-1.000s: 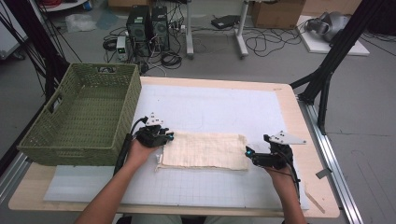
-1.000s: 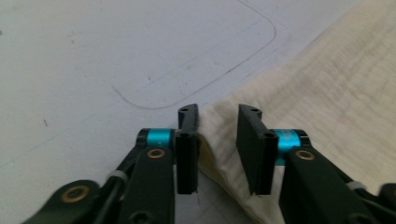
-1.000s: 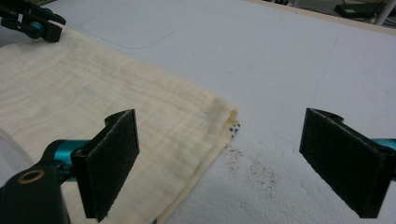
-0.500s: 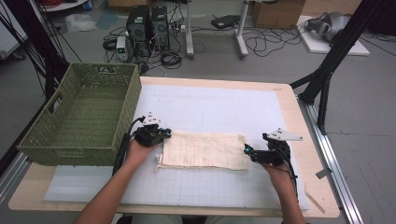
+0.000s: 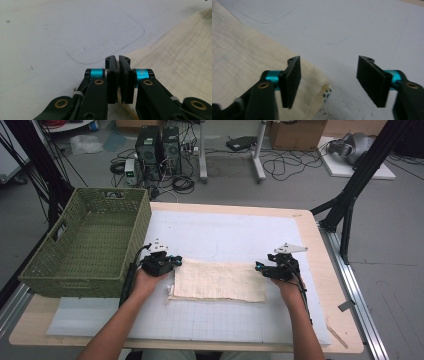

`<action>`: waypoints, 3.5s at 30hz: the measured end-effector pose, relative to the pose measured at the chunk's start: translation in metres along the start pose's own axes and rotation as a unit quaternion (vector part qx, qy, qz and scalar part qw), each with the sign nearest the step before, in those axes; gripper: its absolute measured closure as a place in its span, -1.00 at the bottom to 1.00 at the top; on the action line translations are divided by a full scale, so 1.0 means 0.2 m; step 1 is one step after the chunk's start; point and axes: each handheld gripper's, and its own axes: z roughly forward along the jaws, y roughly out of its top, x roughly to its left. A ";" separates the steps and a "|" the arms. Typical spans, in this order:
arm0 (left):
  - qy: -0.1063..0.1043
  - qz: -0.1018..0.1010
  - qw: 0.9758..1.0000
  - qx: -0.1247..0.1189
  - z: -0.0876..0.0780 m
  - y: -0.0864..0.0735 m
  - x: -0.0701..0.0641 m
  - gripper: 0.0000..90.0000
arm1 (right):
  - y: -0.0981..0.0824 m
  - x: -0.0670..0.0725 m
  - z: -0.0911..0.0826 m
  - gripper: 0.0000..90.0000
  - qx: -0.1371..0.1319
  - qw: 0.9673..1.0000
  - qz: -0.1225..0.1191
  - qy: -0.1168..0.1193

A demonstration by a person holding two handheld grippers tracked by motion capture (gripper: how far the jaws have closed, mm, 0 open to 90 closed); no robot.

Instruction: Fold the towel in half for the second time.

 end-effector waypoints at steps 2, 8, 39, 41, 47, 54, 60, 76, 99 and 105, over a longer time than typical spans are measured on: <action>0.000 0.000 1.000 0.002 0.00 0.00 0.00 0.90 | 0.00 0.00 0.02 0.06 0.009 1.000 -0.002 0.010; 0.000 -0.002 1.000 0.005 0.01 -0.01 0.01 0.90 | -0.02 0.01 0.10 0.30 0.048 0.998 -0.022 0.024; -0.019 0.023 0.998 -0.054 -0.17 -0.02 -0.08 0.90 | -0.07 0.16 -0.13 0.90 -0.046 0.991 -0.126 0.019; -0.019 0.026 0.998 -0.055 -0.18 -0.03 -0.10 0.90 | -0.08 0.17 -0.15 0.90 -0.048 0.990 -0.131 0.022; -0.022 0.037 0.998 -0.045 -0.21 -0.06 -0.12 0.89 | -0.12 0.20 -0.19 0.89 -0.053 0.989 -0.131 0.030; -0.031 0.040 0.998 -0.035 -0.24 -0.13 -0.17 0.89 | -0.17 0.24 -0.22 0.89 -0.042 0.989 -0.138 0.040; -0.034 0.041 0.998 -0.023 -0.25 -0.17 -0.18 0.88 | -0.22 0.26 -0.24 0.89 -0.035 0.988 -0.140 0.047; -0.034 0.031 0.998 -0.048 -0.32 -0.08 -0.23 0.10 | -0.29 0.28 -0.26 0.89 -0.003 0.988 -0.141 0.059; -0.046 0.071 0.996 0.033 -0.13 -0.11 -0.28 0.61 | -0.23 0.28 -0.33 0.39 -0.049 0.991 -0.109 0.056; -0.041 0.074 0.996 0.032 -0.14 -0.13 -0.29 0.61 | -0.11 0.34 -0.30 0.29 -0.067 0.994 -0.081 0.021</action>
